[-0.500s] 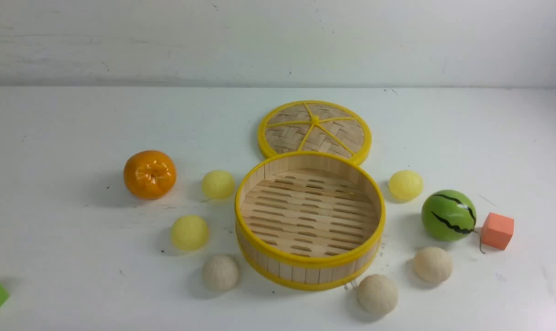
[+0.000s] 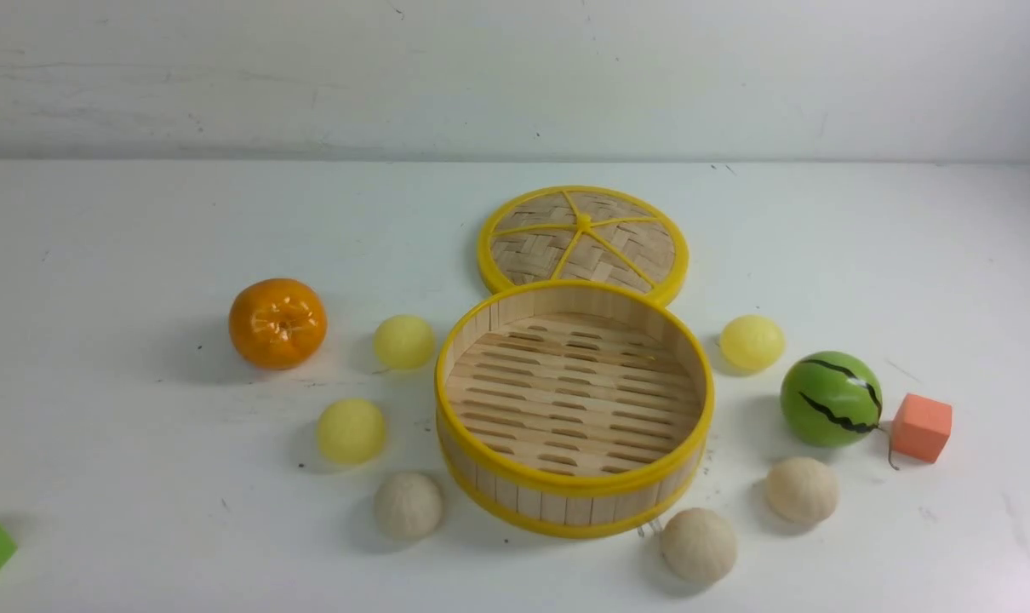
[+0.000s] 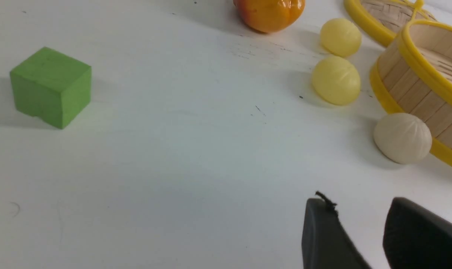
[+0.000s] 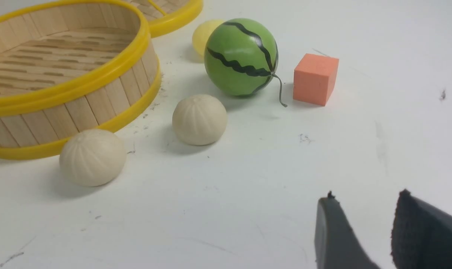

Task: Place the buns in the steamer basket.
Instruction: Use the left arm to grab a steamed stuffed bun

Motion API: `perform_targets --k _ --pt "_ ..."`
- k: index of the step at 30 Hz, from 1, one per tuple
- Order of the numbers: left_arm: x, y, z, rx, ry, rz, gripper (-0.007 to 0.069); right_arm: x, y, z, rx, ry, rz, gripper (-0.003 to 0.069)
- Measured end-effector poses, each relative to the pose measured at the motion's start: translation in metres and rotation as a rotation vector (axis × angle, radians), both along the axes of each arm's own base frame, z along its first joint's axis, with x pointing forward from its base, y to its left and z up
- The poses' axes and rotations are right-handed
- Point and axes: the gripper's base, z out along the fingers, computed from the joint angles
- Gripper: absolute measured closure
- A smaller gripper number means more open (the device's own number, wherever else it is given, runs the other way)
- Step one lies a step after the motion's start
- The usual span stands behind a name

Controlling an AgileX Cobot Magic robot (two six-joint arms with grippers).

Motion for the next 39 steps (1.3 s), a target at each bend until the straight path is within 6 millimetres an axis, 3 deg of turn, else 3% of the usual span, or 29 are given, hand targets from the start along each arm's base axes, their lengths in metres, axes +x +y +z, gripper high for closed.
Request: perform_targets --k 15,19,25,29,32,33,34,36,37,39 --pt "0.0 -0.001 0.002 -0.028 -0.016 0.001 0.0386 0.0 0.0 0.0 0.001 0.0 0.0 0.042" --pt "0.002 -0.004 0.01 -0.212 -0.082 0.012 0.0386 0.0 0.0 0.0 0.001 0.0 0.0 0.042" --pt "0.004 -0.002 0.027 -0.646 -0.197 0.085 0.0386 0.0 0.0 0.0 0.001 0.0 0.0 0.042" --pt "0.004 0.002 0.035 -0.79 -0.244 0.127 0.0403 0.0 0.0 0.0 0.001 0.0 0.0 0.042" --pt "-0.001 -0.006 0.055 -0.813 -0.218 0.038 0.0447 0.0 0.0 0.0 0.001 0.0 0.0 0.042" --pt "-0.009 -0.013 0.077 -0.75 -0.215 -0.064 0.0487 0.0 0.0 0.0 0.001 0.0 0.0 0.042" --pt "-0.011 -0.015 0.082 -0.73 -0.217 -0.088 0.0496 0.0 0.0 0.0 0.001 0.0 0.0 0.042" --pt "-0.018 -0.025 0.11 -0.599 -0.184 -0.212 0.0545 0.0 0.0 0.0 0.001 0.0 0.0 0.0419" --pt "-0.018 -0.025 0.113 -0.584 -0.179 -0.22 0.055 0.0 0.0 0.0 0.001 0.0 0.0 0.0419" --pt "-0.01 -0.034 0.136 -0.462 -0.053 -0.305 0.0587 0.0 0.0 0.0 0.001 0.0 0.0 0.0419"
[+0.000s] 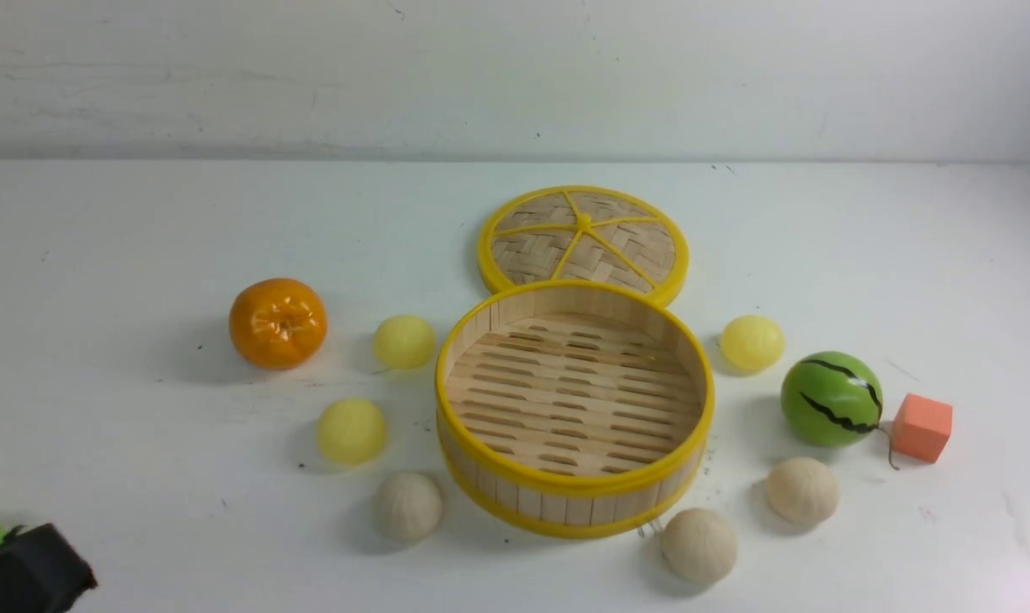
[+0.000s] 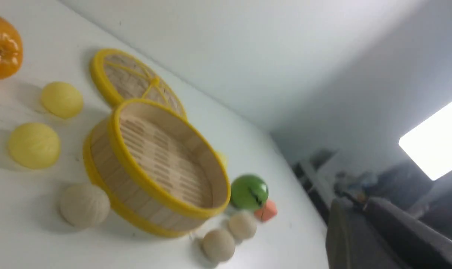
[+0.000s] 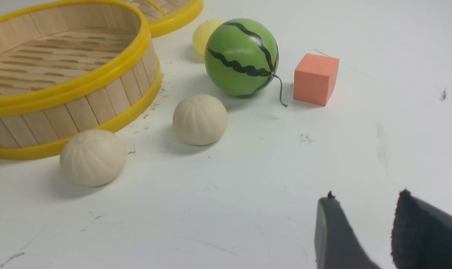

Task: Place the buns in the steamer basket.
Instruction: Use the left arm to grab a steamed stuffed bun

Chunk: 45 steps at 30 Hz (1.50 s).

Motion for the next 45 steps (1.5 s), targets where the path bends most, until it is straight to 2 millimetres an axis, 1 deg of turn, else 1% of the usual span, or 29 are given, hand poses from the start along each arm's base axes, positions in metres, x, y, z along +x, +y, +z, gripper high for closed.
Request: perform_targets --k 1,2,3,5,8,11,13,14,16,17,18,19,20,21,23,24,25,27,28,29,30,32,33,34,36,37,38,42,45 --pt "0.009 -0.004 0.007 0.056 0.074 -0.05 0.0599 0.0 0.0 0.0 0.0 0.0 0.0 0.0419" --pt "0.014 -0.006 0.013 0.094 0.109 -0.074 0.0606 0.0 0.0 0.0 0.0 0.0 0.0 0.0419" --pt "0.027 -0.009 0.013 0.163 0.215 -0.127 0.0613 0.0 0.0 0.0 0.0 0.0 0.0 0.0419" --pt "0.048 -0.012 0.017 0.266 0.36 -0.198 0.0626 0.0 0.0 0.0 0.0 0.0 0.0 0.0419" --pt "0.087 -0.011 0.01 0.413 0.531 -0.246 0.0638 0.0 0.0 0.0 0.0 0.0 0.0 0.0419" --pt "0.129 -0.011 -0.007 0.49 0.663 -0.269 0.0638 0.0 0.0 0.0 0.0 0.0 0.0 0.0419" --pt "0.146 -0.016 -0.014 0.51 0.716 -0.3 0.0638 0.0 0.0 0.0 0.0 0.0 0.0 0.0419" --pt "0.154 -0.022 -0.02 0.526 0.736 -0.329 0.0638 0.0 0.0 0.0 0.0 0.0 0.0 0.0419" --pt "0.163 -0.043 -0.028 0.574 0.735 -0.402 0.0638 0.0 0.0 0.0 0.0 0.0 0.0 0.0419" --pt "0.164 -0.045 -0.03 0.583 0.737 -0.41 0.0638 0.0 0.0 0.0 -0.001 0.0 0.0 0.0419" --pt "0.165 -0.071 -0.033 0.633 0.703 -0.477 0.0638 0.0 0.0 0.0 -0.001 0.0 0.0 0.0419" --pt "0.165 -0.074 -0.035 0.646 0.703 -0.483 0.0638 0.0 0.0 0.0 -0.001 0.0 0.0 0.0419" --pt "0.164 -0.087 -0.035 0.68 0.682 -0.515 0.0638 0.0 0.0 0.0 -0.001 0.0 0.0 0.0419" --pt "0.166 -0.106 -0.038 0.74 0.663 -0.531 0.0638 0.0 0.0 0.0 -0.001 0.0 0.0 0.0419" --pt "0.172 -0.119 -0.041 0.813 0.648 -0.515 0.0638 0.0 0.0 0.0 -0.001 0.0 0.0 0.0419" --pt "0.173 -0.121 -0.04 0.812 0.647 -0.507 0.0638 0.0 0.0 0.0 -0.001 0.0 0.0 0.0419" --pt "0.179 -0.124 -0.042 0.831 0.653 -0.487 0.0638 0.0 0.0 0.0 0.0 0.0 0.0 0.0419" --pt "0.2 -0.129 -0.044 0.882 0.655 -0.423 0.0638 0.0 0.0 0.0 0.0 0.0 0.0 0.0419" --pt "0.201 -0.129 -0.046 0.89 0.658 -0.423 0.0638 0.0 0.0 0.0 0.0 0.0 0.0 0.0419" --pt "0.215 -0.132 -0.05 0.919 0.659 -0.405 0.0636 0.0 0.0 0.0 0.0 0.0 0.0 0.0419" --pt "0.223 -0.133 -0.053 0.934 0.66 -0.399 0.0631 0.0 0.0 0.0 0.0 0.0 0.0 0.0419" --pt "0.236 -0.134 -0.059 0.955 0.666 -0.394 0.0612 0.0 0.0 0.0 0.0 0.0 0.0 0.0419" --pt "0.238 -0.134 -0.06 0.955 0.668 -0.392 0.0608 0.0 0.0 0.0 0.0 0.0 0.0 0.0419" --pt "0.249 -0.133 -0.064 0.956 0.678 -0.379 0.0579 0.0 0.0 0.0 0.0 0.0 0.0 0.0419" --pt "0.264 -0.129 -0.072 0.955 0.708 -0.36 0.0528 0.0 0.0 0.0 0.0 0.0 0.0 0.0419" --pt "0.266 -0.128 -0.073 0.955 0.709 -0.359 0.0523 0.0 0.0 0.0 0.0 0.0 0.0 0.0419" --pt "0.273 -0.125 -0.077 0.96 0.719 -0.358 0.0485 0.0 0.0 0.0 0.0 0.0 0.0 0.0419" --pt "0.284 -0.124 -0.087 0.992 0.719 -0.4 0.0377 0.0 0.0 0.0 0.0 0.0 0.0 0.0419" --pt "0.286 -0.126 -0.092 0.99 0.719 -0.422 0.0337 0.0 0.0 0.0 0.0 0.0 0.0 0.0419"
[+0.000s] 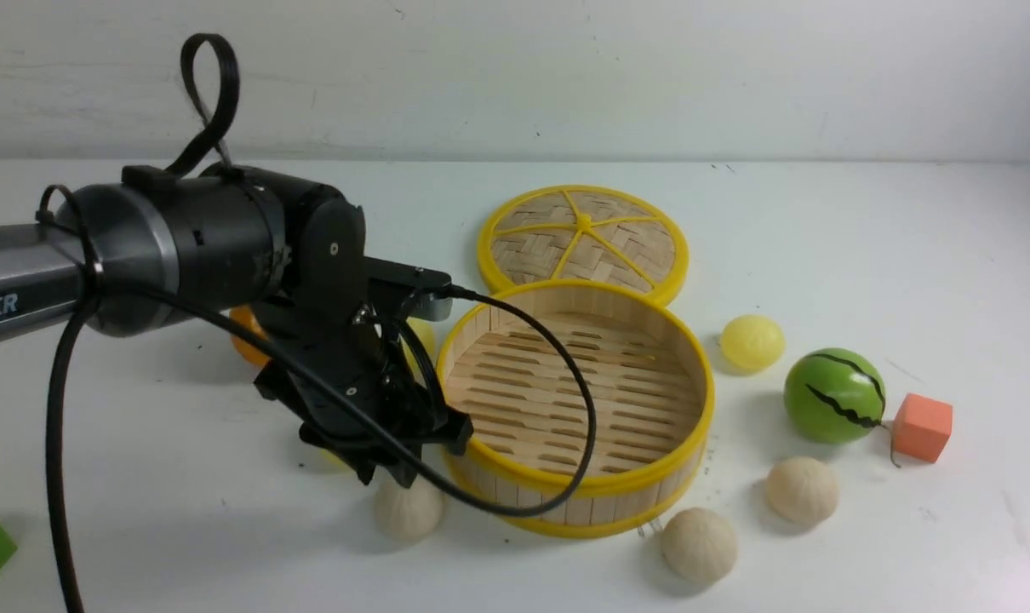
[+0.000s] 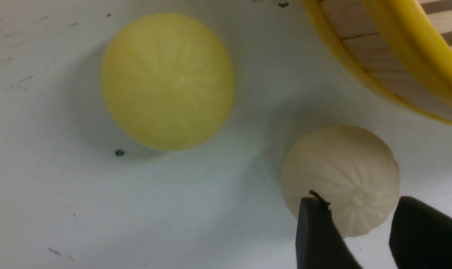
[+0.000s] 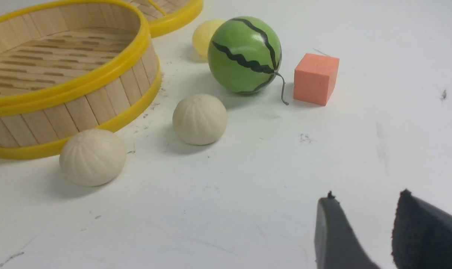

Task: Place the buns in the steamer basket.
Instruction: Use the left arm to grab a steamed stuffed bun, then use the left arm to put the steamed stuffed bun into the steamer

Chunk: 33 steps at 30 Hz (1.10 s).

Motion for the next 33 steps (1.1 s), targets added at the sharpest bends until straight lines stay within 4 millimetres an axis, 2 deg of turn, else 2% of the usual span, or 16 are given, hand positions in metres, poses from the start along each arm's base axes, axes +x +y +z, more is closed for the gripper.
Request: perform_targets --k 7,16,24,29,32,33 --pt "0.006 -0.004 -0.016 0.001 0.004 -0.042 0.0327 0.0 0.0 0.0 0.0 0.0 0.0 0.0419" --pt "0.008 -0.005 -0.018 -0.005 -0.014 -0.05 0.0349 0.0 0.0 0.0 0.0 0.0 0.0 0.0419" --pt "0.007 -0.005 -0.018 0.005 -0.003 -0.065 0.0625 0.0 0.0 0.0 -0.001 0.0 0.0 0.0419" --pt "0.006 -0.004 -0.016 0.015 0.011 -0.071 0.0638 0.0 0.0 0.0 -0.002 0.0 0.0 0.0419" --pt "0.004 -0.003 -0.002 0.019 0.023 -0.076 0.0638 0.0 0.0 0.0 0.0 0.0 0.0 0.0419" --pt "0.002 -0.002 0.011 0.019 0.024 -0.079 0.0638 0.0 0.0 0.0 0.0 0.0 0.0 0.0419"
